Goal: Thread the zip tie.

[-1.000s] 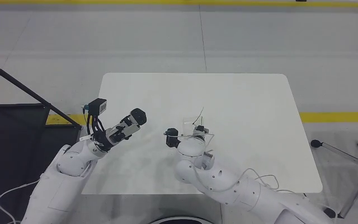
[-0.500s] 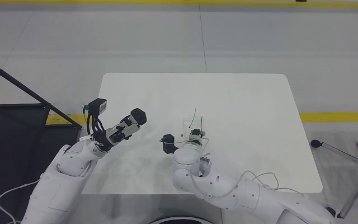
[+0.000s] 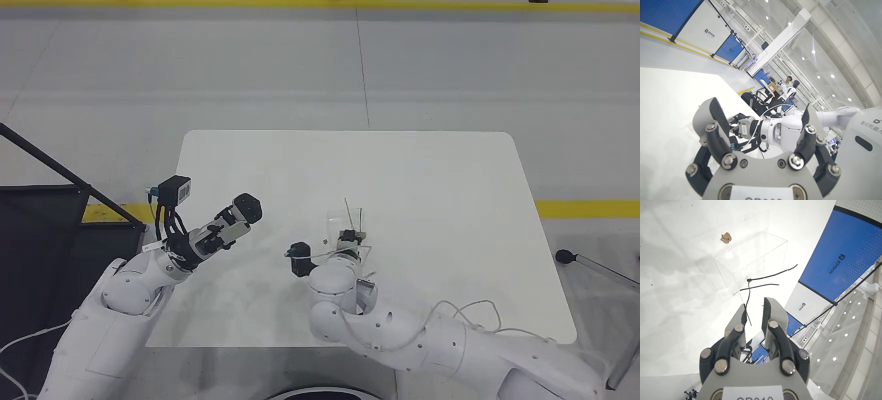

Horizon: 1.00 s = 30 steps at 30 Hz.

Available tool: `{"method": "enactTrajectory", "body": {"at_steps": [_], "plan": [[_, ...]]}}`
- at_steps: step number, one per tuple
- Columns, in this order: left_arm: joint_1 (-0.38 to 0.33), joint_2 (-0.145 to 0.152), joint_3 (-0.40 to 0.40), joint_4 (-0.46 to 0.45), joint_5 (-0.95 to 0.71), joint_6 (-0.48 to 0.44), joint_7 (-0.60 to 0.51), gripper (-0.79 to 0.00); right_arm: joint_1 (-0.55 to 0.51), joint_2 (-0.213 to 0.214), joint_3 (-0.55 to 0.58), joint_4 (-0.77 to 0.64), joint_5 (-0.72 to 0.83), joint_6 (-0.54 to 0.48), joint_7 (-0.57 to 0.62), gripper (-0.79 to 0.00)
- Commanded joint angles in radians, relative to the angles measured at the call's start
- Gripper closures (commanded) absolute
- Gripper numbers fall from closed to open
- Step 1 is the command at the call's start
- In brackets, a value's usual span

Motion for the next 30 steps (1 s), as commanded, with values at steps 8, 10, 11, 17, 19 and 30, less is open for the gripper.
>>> {"method": "enactTrajectory", "body": {"at_steps": [8,10,11,17,19,30], "plan": [[0.0,0.0,0.0,0.0,0.0,0.0,0.0,-0.785,-0.01,0.021,0.011,-0.055,0.005,0.0,0.0,-0.299],[0.0,0.0,0.0,0.0,0.0,0.0,0.0,-0.785,-0.014,0.027,0.011,-0.068,0.004,0.0,0.0,-0.302],[0.0,0.0,0.0,0.0,0.0,0.0,0.0,-0.785,-0.015,0.03,0.011,-0.075,0.003,0.0,0.0,-0.302],[0.0,0.0,0.0,0.0,0.0,0.0,0.0,-0.785,-0.037,0.052,0.029,-0.13,-0.022,0.0,0.0,-0.296],[0.0,0.0,0.0,0.0,0.0,0.0,0.0,-0.785,-0.052,0.062,0.044,-0.158,-0.036,0.0,0.0,-0.302],[0.0,0.0,0.0,0.0,0.0,0.0,0.0,-0.785,-0.294,0.138,0.325,-0.505,-0.159,0.073,-0.011,-0.785]]}}
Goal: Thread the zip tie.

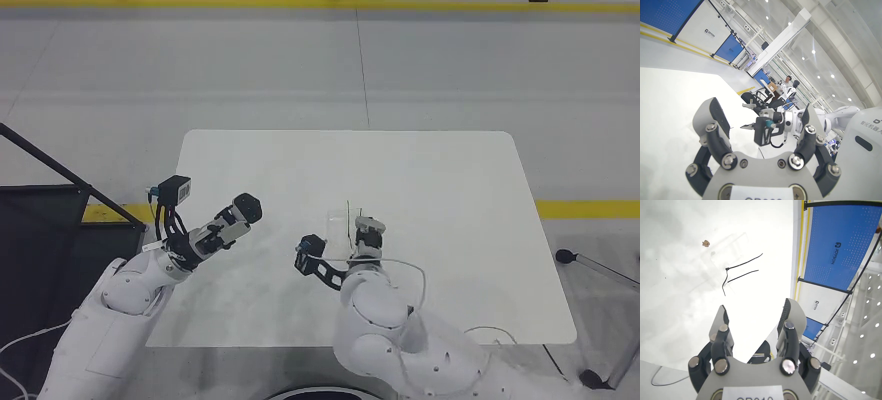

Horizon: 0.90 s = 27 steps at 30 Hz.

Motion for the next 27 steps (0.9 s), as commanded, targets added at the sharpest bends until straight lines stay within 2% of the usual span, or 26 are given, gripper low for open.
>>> {"method": "enactTrajectory", "body": {"at_steps": [1,10,15,19,27], "plan": [[0.0,0.0,0.0,0.0,0.0,0.0,0.0,-0.785,-0.059,0.017,0.061,-0.081,-0.026,0.017,-0.034,-0.785],[0.0,0.0,0.0,0.0,0.0,0.0,0.0,-0.785,-0.419,0.092,0.4,-0.317,-0.102,0.185,-0.405,-0.785],[0.0,0.0,0.0,0.0,0.0,0.0,0.0,-0.785,-0.567,0.107,0.545,-0.329,-0.076,0.272,-0.586,-0.785],[0.0,0.0,0.0,0.0,0.0,0.0,0.0,-0.785,-0.639,0.111,0.625,-0.329,-0.02,0.28,-0.665,-0.785],[0.0,0.0,0.0,0.0,0.0,0.0,0.0,-0.784,-0.639,0.111,0.625,-0.329,-0.02,0.28,-0.665,-0.784]]}}
